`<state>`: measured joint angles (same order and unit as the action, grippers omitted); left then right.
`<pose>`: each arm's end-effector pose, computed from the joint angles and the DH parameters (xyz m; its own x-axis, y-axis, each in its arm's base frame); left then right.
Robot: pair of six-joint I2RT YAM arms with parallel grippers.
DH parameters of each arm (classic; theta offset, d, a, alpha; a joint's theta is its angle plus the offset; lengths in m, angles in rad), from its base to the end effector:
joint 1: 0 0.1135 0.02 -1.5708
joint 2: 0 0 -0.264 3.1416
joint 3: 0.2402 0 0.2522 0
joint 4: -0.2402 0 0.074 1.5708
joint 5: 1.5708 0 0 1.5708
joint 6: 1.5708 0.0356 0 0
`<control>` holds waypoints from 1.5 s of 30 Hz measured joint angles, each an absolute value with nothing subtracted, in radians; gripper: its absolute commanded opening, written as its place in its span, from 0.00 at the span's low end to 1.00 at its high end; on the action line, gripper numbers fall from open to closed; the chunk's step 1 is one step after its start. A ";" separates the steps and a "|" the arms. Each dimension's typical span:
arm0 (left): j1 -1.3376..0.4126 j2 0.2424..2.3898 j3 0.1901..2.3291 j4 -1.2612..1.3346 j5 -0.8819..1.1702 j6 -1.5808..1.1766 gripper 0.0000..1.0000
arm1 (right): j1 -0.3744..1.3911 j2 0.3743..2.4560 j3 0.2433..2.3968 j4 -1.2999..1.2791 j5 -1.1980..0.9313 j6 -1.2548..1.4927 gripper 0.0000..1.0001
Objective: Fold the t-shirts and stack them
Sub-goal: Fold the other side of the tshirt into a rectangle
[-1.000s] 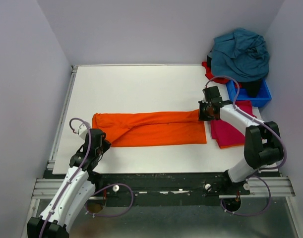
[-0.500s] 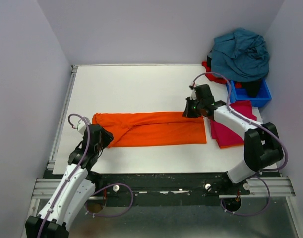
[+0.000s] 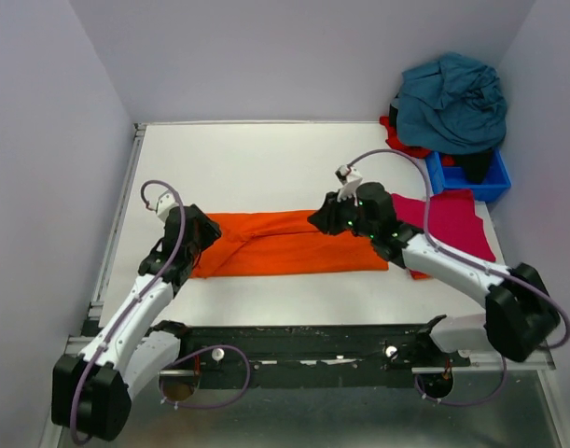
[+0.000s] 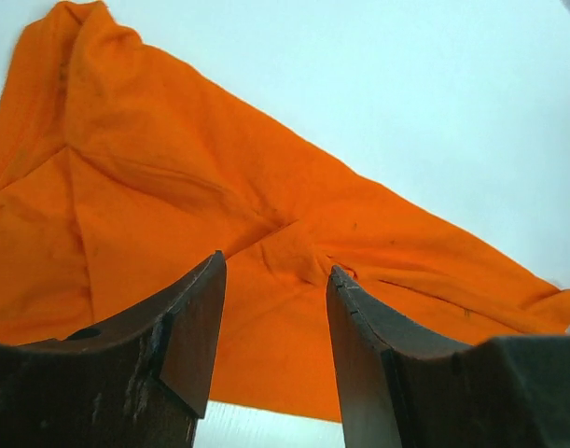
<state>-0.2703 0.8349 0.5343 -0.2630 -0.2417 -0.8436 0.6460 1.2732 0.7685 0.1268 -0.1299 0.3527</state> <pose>0.1818 -0.0415 0.2360 -0.3903 -0.6445 -0.6575 -0.3419 0.7645 -0.5465 0.2269 0.1768 0.2596 -0.5159 0.0400 -0.8557 -0.5486 0.7517 0.3659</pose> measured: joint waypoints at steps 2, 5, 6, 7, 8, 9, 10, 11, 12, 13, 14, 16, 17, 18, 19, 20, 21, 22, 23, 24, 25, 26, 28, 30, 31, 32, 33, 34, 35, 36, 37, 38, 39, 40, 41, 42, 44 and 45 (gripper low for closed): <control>-0.271 0.907 0.550 -0.220 -0.232 -0.829 0.57 | 0.643 1.376 0.810 0.172 -0.223 0.374 0.06; -0.271 1.053 0.614 -0.163 -0.214 -0.802 0.56 | 0.650 1.548 0.923 0.186 -0.307 0.404 0.05; -0.271 1.080 0.630 -0.151 -0.209 -0.796 0.56 | 0.654 1.589 0.957 0.186 -0.318 0.411 0.04; -0.271 1.126 0.660 -0.132 -0.200 -0.787 0.55 | 0.656 1.626 0.991 0.183 -0.329 0.419 0.03; -0.271 1.156 0.682 -0.118 -0.192 -0.780 0.55 | 0.658 1.659 1.027 0.179 -0.338 0.423 0.01; -0.271 1.192 0.710 -0.106 -0.179 -0.772 0.54 | 0.660 1.692 1.067 0.174 -0.347 0.429 0.01; -0.271 1.213 0.728 -0.097 -0.169 -0.768 0.54 | 0.660 1.726 1.110 0.169 -0.357 0.434 0.01; -0.271 1.245 0.754 -0.089 -0.155 -0.762 0.54 | 0.660 1.760 1.151 0.165 -0.366 0.441 0.01; -0.271 1.271 0.774 -0.082 -0.143 -0.758 0.53 | 0.660 1.790 1.187 0.163 -0.373 0.448 0.01; -0.271 1.300 0.795 -0.074 -0.129 -0.751 0.53 | 0.661 1.816 1.212 0.162 -0.377 0.456 0.01; -0.271 1.319 0.807 -0.070 -0.116 -0.749 0.52 | 0.661 1.839 1.231 0.159 -0.381 0.464 0.01; -0.273 1.351 0.821 -0.068 -0.088 -0.747 0.48 | 0.661 1.883 1.261 0.145 -0.388 0.479 0.01; -0.273 1.368 0.825 -0.068 -0.064 -0.747 0.47 | 0.661 1.905 1.274 0.136 -0.392 0.484 0.01; -0.273 1.379 0.826 -0.068 -0.045 -0.747 0.45 | 0.662 1.926 1.283 0.130 -0.395 0.491 0.01; -0.275 1.399 0.829 -0.068 -0.015 -0.748 0.43 | 0.662 1.945 1.289 0.123 -0.397 0.498 0.01; -0.276 1.415 0.831 -0.068 0.007 -0.748 0.42 | 0.663 1.962 1.290 0.117 -0.398 0.503 0.01; -0.278 1.440 0.834 -0.068 0.033 -0.747 0.41 | 0.663 1.976 1.290 0.109 -0.398 0.509 0.01; -0.278 1.456 0.836 -0.068 0.048 -0.746 0.40 | 0.663 1.984 1.290 0.102 -0.398 0.517 0.01; -0.280 1.479 0.839 -0.068 0.067 -0.744 0.40 | 0.663 1.999 1.290 0.098 -0.398 0.522 0.01; -0.282 1.496 0.841 -0.068 0.078 -0.741 0.40 | 0.663 2.006 1.290 0.092 -0.398 0.526 0.01; -0.283 1.515 0.843 -0.069 0.089 -0.736 0.40 | 0.663 2.012 1.290 0.086 -0.398 0.530 0.01; -0.283 1.538 0.845 -0.069 0.098 -0.730 0.40 | 0.664 2.016 1.290 0.081 -0.397 0.532 0.01; -0.283 1.580 0.853 -0.074 0.103 -0.720 0.39 | 0.664 2.023 1.292 0.072 -0.396 0.534 0.01; -0.281 1.612 0.864 -0.076 0.103 -0.712 0.38 | 0.664 2.032 1.300 0.060 -0.390 0.532 0.01; -0.281 1.632 0.870 -0.076 0.103 -0.707 0.38 | 0.664 2.035 1.303 0.058 -0.389 0.532 0.01; -0.280 1.644 0.873 -0.076 0.103 -0.704 0.38 | 0.664 2.037 1.305 0.056 -0.386 0.531 0.01; -0.277 1.656 0.876 -0.075 0.103 -0.702 0.38 | 0.664 2.038 1.305 0.050 -0.383 0.530 0.01; -0.276 1.666 0.876 -0.075 0.104 -0.702 0.38 | 0.665 2.038 1.305 0.044 -0.379 0.530 0.01; -0.276 1.673 0.876 -0.075 0.104 -0.702 0.38 | 0.665 2.038 1.305 0.036 -0.375 0.530 0.01; -0.275 1.676 0.876 -0.070 0.105 -0.702 0.38 | 0.665 2.038 1.304 0.026 -0.368 0.530 0.01; -0.274 1.676 0.876 -0.068 0.105 -0.702 0.38 | 0.666 2.038 1.303 0.019 -0.361 0.530 0.01; -0.274 1.676 0.876 -0.068 0.105 -0.702 0.38 | 0.666 2.038 1.301 0.016 -0.358 0.529 0.01; -0.274 1.676 0.876 -0.068 0.105 -0.702 0.38 | 0.666 2.038 1.296 0.014 -0.357 0.527 0.01; -0.274 1.676 0.876 -0.068 0.105 -0.702 0.38 | 0.666 2.038 1.286 0.013 -0.358 0.525 0.01; -0.274 1.676 0.876 -0.068 0.105 -0.701 0.38 | 0.667 2.038 1.273 0.015 -0.358 0.524 0.01; -0.274 1.676 0.876 -0.068 0.105 -0.701 0.38 | 0.669 2.036 1.260 0.014 -0.358 0.523 0.01; -0.274 1.676 0.877 -0.069 0.105 -0.699 0.38 | 0.675 2.028 1.215 0.017 -0.360 0.526 0.01; -0.274 1.676 0.877 -0.069 0.105 -0.699 0.38 | 0.678 2.015 1.195 0.024 -0.363 0.523 0.01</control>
